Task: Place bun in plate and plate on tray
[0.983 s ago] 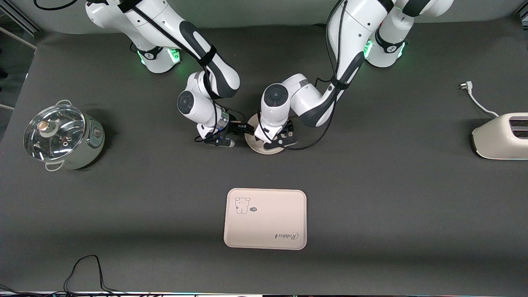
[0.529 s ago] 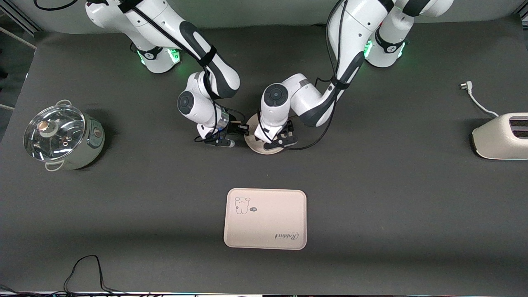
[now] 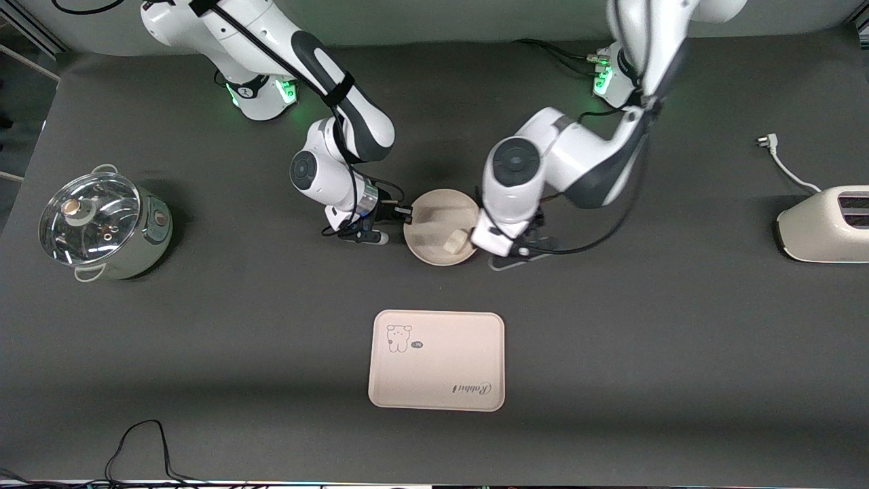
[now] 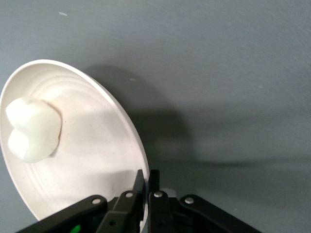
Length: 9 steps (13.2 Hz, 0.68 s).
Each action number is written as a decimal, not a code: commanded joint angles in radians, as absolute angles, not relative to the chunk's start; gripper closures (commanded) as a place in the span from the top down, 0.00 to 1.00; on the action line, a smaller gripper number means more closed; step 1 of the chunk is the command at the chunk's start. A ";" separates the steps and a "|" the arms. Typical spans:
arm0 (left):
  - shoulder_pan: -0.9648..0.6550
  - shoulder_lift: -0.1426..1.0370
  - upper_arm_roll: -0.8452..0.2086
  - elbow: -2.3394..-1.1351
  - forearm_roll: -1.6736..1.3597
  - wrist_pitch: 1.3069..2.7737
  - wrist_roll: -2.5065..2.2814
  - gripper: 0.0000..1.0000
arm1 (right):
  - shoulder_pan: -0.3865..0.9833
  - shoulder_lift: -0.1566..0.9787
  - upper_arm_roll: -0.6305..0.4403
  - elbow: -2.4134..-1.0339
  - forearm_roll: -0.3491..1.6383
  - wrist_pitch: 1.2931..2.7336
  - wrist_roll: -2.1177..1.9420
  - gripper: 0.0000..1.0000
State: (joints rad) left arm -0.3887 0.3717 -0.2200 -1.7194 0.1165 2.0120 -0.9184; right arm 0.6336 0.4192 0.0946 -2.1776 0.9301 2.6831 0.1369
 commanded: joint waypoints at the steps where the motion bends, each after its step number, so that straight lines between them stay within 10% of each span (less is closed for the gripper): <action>1: -0.240 0.257 -0.219 -1.752 0.066 1.930 -0.679 1.00 | 0.635 0.347 0.049 -2.145 0.919 2.632 0.077 0.00; 9: -0.055 0.051 -0.003 -1.781 0.081 1.746 -0.198 1.00 | 0.588 0.722 -0.110 -1.425 0.684 2.436 0.074 0.00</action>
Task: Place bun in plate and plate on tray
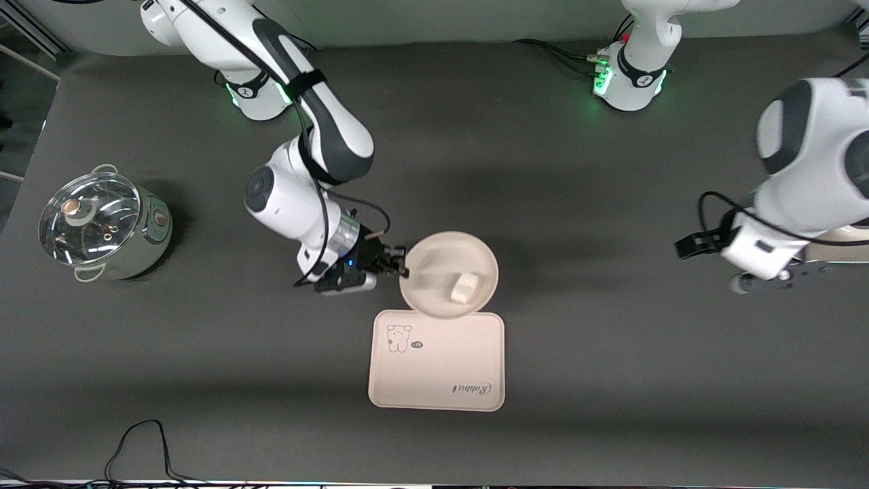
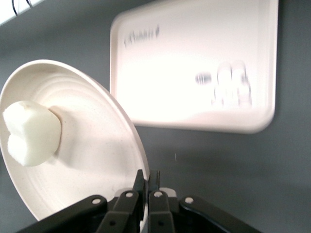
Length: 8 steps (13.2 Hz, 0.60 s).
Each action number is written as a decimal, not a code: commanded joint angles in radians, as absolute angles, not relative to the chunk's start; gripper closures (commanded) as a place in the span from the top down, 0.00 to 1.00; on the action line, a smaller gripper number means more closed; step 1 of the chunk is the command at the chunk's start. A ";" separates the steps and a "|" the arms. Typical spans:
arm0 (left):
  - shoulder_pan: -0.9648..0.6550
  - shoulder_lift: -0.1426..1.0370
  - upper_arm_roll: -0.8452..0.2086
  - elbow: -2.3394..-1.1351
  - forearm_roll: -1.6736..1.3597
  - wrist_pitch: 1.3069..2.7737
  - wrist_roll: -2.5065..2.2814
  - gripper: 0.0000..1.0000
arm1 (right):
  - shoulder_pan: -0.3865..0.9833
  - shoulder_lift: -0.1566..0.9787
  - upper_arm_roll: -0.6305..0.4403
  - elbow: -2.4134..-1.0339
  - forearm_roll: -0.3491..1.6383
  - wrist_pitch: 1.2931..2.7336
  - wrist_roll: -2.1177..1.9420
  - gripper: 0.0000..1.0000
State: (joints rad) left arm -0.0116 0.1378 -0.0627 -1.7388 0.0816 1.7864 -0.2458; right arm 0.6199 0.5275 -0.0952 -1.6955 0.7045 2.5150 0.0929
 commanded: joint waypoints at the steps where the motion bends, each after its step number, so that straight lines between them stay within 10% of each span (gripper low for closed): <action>1: -0.069 0.020 0.021 -1.781 0.081 1.738 -0.183 1.00 | 0.560 0.795 -0.110 -1.335 0.683 2.406 0.074 0.00; 6: -0.089 0.005 0.094 -1.749 0.071 1.736 -0.026 1.00 | 0.514 0.994 -0.110 -1.140 0.681 2.396 0.067 0.00; 7: -0.089 0.011 0.094 -1.747 0.069 1.738 -0.026 1.00 | 0.515 0.994 -0.110 -1.144 0.677 2.396 0.066 0.76; 8: -0.089 0.020 0.092 -1.749 0.069 1.735 -0.026 1.00 | 0.517 0.991 -0.112 -1.147 0.642 2.399 0.066 1.00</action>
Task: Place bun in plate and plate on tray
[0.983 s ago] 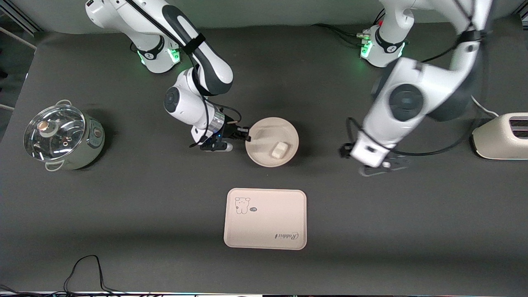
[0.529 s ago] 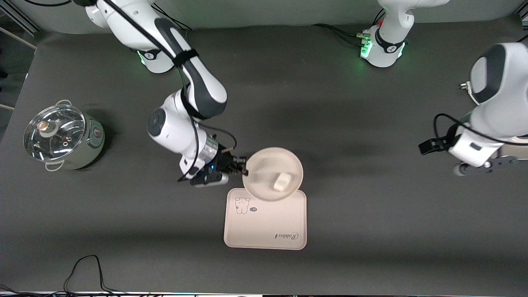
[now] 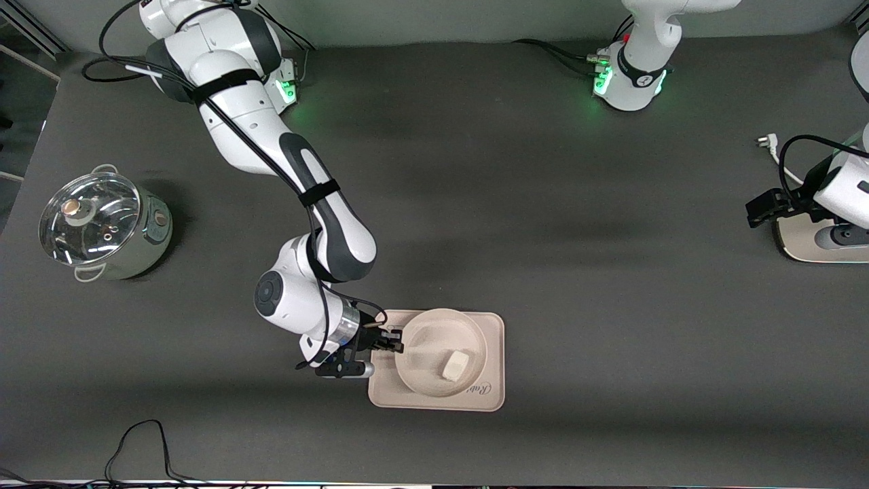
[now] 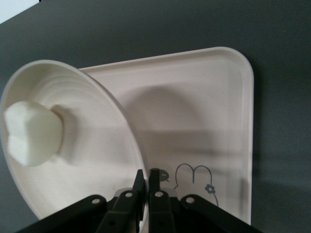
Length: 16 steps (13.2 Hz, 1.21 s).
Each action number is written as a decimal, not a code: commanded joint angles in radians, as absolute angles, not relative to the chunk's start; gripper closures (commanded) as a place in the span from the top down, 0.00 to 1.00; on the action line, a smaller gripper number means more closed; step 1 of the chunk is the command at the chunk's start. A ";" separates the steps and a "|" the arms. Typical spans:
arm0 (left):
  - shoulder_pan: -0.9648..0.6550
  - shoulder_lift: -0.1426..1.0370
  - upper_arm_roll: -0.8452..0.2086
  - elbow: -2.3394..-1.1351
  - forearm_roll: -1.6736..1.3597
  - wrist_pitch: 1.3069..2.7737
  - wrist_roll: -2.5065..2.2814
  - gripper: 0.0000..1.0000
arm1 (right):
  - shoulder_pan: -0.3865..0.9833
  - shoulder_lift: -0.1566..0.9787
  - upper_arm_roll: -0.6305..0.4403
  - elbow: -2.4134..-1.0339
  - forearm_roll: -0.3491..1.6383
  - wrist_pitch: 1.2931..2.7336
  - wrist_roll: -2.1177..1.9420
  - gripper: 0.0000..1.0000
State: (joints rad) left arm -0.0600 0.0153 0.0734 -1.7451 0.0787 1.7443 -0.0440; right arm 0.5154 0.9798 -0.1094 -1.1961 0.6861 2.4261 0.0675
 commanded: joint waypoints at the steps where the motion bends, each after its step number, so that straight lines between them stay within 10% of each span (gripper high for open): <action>1: -0.089 0.023 0.092 -1.749 0.068 1.736 -0.025 1.00 | 0.512 0.974 -0.115 -1.147 0.594 2.396 0.064 1.00; 9: -0.069 0.136 0.043 -1.562 0.058 1.635 0.173 1.00 | 0.429 0.378 -0.388 -1.537 0.510 1.936 -0.205 1.00; 16: -0.066 0.124 0.080 -1.525 0.035 1.548 0.066 1.00 | 0.458 -0.041 -0.376 -1.804 0.019 1.771 0.066 1.00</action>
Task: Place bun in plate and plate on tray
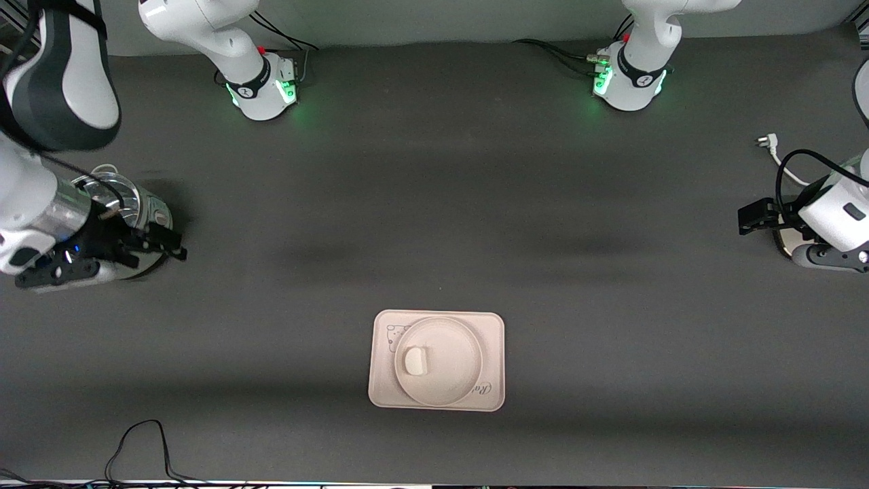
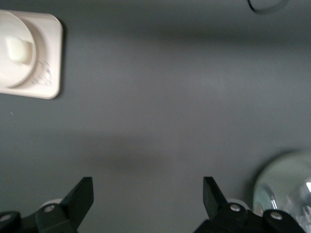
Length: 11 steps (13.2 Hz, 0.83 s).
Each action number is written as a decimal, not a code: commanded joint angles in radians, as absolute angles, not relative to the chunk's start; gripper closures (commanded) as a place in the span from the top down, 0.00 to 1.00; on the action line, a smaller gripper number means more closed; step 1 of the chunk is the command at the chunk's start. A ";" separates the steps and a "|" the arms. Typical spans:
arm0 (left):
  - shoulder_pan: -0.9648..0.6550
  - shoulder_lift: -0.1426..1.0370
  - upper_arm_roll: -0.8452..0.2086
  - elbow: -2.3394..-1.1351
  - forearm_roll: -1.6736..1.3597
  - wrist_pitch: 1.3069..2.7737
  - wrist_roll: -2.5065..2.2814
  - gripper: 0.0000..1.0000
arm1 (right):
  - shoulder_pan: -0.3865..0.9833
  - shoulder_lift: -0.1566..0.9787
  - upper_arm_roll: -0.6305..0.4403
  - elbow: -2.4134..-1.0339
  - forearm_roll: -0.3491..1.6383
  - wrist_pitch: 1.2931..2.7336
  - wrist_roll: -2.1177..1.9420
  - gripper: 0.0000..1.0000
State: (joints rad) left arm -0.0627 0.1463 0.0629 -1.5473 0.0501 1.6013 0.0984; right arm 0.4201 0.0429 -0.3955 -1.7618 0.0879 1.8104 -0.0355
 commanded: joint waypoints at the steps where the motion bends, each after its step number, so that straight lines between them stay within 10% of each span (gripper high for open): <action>1: -0.067 0.108 0.104 -1.528 0.026 1.537 0.066 1.00 | 0.460 -0.075 -0.376 -1.805 0.017 1.763 0.064 1.00; 11: -0.094 0.117 0.112 -1.522 0.026 1.534 0.060 1.00 | 0.456 -0.117 -0.379 -1.802 0.014 1.703 0.066 1.00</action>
State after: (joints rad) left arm -0.0803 0.1132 0.1029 -1.5330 0.0190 1.5479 0.0764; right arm 0.4528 -0.1139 -0.3845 -1.7952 0.0374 1.7026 0.0370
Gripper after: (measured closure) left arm 0.000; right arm 0.000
